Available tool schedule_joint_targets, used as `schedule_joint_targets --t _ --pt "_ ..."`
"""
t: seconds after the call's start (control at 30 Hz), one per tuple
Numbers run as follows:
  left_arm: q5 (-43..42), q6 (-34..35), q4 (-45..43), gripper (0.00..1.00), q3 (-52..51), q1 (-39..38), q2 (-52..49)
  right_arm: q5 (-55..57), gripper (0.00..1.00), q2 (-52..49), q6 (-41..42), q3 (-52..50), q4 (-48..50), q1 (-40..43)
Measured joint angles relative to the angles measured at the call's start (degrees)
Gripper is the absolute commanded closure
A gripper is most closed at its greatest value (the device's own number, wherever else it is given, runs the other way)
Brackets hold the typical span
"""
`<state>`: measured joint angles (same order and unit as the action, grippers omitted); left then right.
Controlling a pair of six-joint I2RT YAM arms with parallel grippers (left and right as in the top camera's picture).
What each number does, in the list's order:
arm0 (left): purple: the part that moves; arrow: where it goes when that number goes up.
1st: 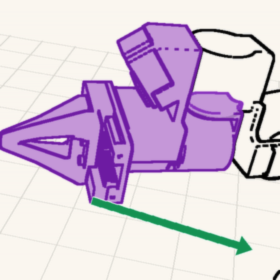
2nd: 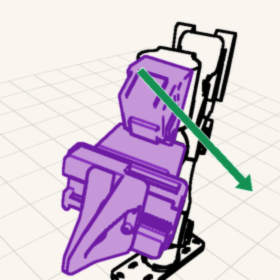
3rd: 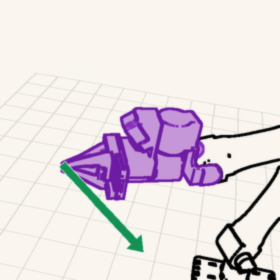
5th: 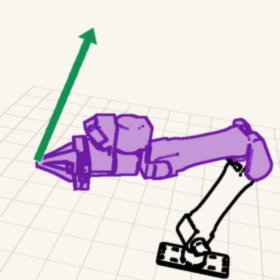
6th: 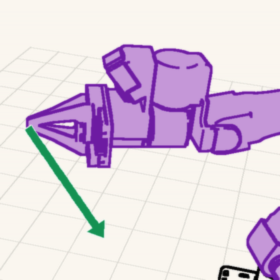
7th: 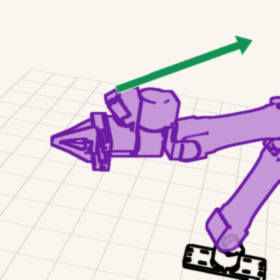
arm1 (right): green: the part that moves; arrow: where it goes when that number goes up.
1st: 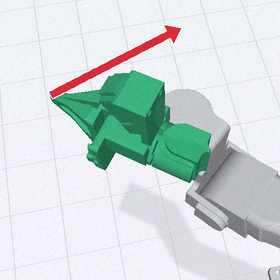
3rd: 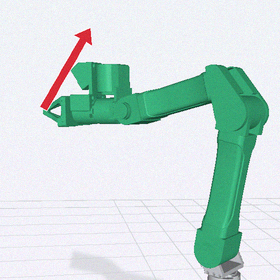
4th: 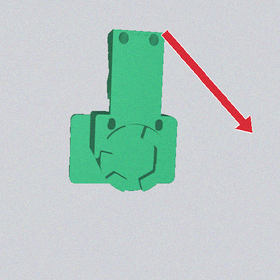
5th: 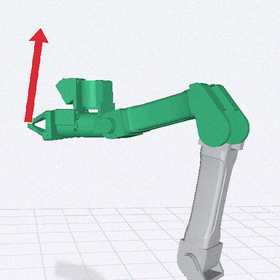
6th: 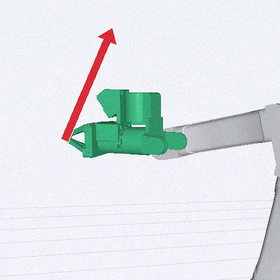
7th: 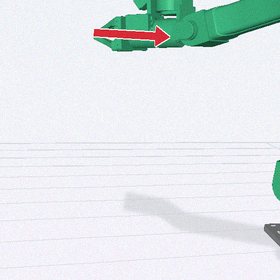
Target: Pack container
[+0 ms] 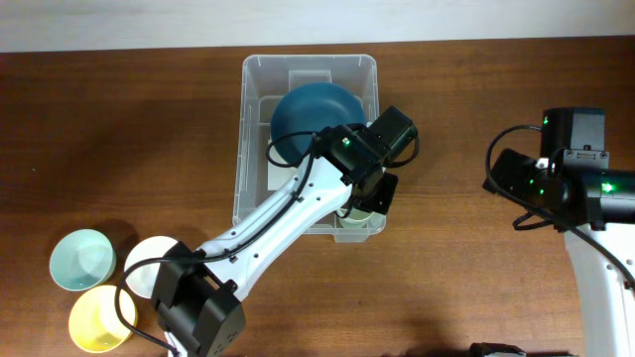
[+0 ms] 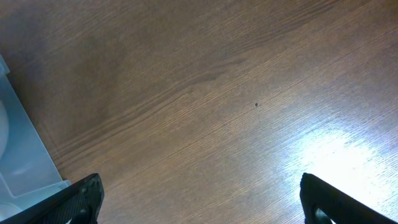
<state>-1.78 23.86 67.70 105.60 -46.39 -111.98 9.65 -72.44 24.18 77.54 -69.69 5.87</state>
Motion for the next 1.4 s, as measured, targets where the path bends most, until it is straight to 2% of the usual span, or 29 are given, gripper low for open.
schedule_joint_targets --t 0.03,0.07,0.17,0.4,0.57,0.77,1.07,1.23,1.4 --pt "0.0 0.2 -0.1 0.51 0.0 0.0 0.0 0.0 0.04 0.0 0.0 0.0 0.0 0.0" --pt "0.0 0.3 -0.1 0.39 0.0 0.0 0.0 0.0 0.04 0.0 0.0 0.0 0.0 0.0" --pt "0.0 0.3 -0.1 0.30 0.0 0.0 0.0 0.0 0.04 0.0 0.0 0.0 0.0 0.0" --pt "0.0 0.2 0.6 0.30 0.0 0.5 0.0 0.0 0.04 0.0 0.0 0.0 0.0 0.0" --pt "2.1 -0.2 4.5 0.29 0.0 4.2 0.4 0.0 0.04 0.0 0.0 0.0 0.0 0.0" --pt "12.5 0.6 13.7 0.27 0.0 14.6 5.6 0.0 0.04 0.0 0.0 0.0 0.0 0.0" --pt "18.4 3.5 22.1 0.23 0.0 40.9 13.5 0.0 0.04 0.0 0.0 0.0 0.0 0.0" --pt "17.6 4.2 20.2 0.22 -4.8 48.7 14.1 0.0 0.03 0.0 0.0 0.0 0.0 0.0" --pt "14.2 4.3 13.4 0.21 -18.3 51.4 15.3 0.0 0.04 0.0 0.0 0.0 0.0 0.0"
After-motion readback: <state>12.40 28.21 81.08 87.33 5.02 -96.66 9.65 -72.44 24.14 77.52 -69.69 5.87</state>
